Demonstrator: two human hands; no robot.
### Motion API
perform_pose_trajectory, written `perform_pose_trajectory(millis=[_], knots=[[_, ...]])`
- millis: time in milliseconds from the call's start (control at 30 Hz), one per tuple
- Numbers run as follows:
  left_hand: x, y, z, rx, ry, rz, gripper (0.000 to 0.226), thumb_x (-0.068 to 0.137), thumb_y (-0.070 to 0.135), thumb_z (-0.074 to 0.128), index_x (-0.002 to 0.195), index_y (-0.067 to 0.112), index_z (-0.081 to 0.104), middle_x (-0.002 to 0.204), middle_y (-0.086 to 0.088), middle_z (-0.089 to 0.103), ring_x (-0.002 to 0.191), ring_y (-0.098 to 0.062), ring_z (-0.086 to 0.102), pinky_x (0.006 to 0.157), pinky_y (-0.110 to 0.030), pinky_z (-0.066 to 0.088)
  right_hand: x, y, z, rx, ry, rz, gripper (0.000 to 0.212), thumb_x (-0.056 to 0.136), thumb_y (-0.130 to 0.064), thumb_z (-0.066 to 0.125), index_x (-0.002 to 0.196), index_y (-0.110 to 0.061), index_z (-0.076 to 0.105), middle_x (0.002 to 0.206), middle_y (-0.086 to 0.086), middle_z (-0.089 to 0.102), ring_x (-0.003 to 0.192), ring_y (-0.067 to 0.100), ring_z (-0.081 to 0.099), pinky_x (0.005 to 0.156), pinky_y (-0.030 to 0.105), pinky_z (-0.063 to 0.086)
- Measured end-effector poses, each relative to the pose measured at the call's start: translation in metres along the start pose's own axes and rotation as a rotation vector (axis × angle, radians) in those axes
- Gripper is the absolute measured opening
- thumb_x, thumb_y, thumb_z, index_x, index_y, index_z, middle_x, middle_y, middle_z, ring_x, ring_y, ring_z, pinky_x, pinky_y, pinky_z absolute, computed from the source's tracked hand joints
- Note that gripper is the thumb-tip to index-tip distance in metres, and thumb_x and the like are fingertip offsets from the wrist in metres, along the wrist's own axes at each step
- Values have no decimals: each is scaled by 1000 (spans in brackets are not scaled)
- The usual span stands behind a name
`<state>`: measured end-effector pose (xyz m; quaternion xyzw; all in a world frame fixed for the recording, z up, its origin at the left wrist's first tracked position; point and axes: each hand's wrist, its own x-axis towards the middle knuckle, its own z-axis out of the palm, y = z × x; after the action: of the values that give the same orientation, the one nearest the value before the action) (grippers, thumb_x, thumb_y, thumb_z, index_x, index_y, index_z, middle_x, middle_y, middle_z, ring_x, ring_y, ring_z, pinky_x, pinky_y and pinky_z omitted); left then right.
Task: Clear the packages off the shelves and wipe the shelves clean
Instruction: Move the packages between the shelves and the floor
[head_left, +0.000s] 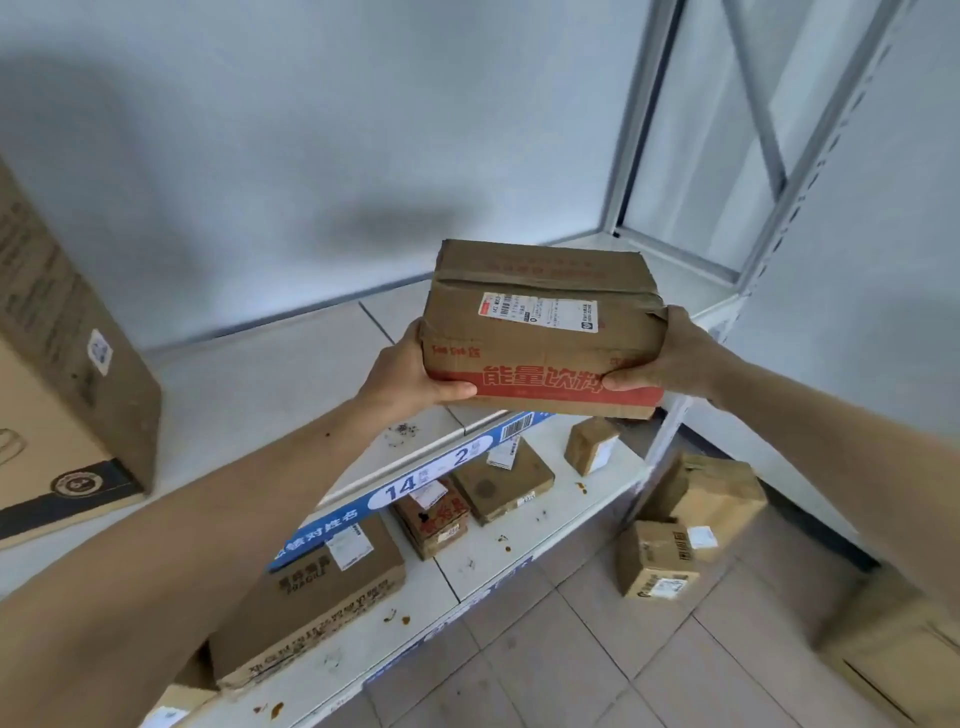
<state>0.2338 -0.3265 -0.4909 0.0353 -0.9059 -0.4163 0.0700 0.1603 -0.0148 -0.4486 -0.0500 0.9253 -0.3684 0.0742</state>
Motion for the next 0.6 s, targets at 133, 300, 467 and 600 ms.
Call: perform_pose_trajectory(millis=[133,300,467,600], knots=[[1,46,51,14,-93,77,93,67,38,88,142,19,37,132,1,61,120,-23,59,102,-36,46,-39,53,-45,37,68,87,108,54,-32,97,138,-17,31,123,-1,52,115,23,51,100,41,49],[-6,99,121,2,-172,137,96,65,39,89,143,20,37,133,1,60,121,-23,58,102,-34,46,-83,122,-96,52,150,178,110,53,-33,97,139,-17,30,125,0,52,116,24,53,100,44,49],[-28,152,208,1,-221,155,97,66,41,88,144,20,35,134,0,58,123,-24,56,100,-37,48,-122,198,-147,61,171,221,114,49,-33,98,139,-19,30,123,-3,52,117,23,53,101,47,49],[-48,181,276,-26,-266,149,93,65,39,89,141,23,38,130,4,60,120,-20,58,99,-32,47,-150,259,-182,21,155,263,106,59,-29,95,141,-15,29,120,-3,49,110,19,50,93,35,46]])
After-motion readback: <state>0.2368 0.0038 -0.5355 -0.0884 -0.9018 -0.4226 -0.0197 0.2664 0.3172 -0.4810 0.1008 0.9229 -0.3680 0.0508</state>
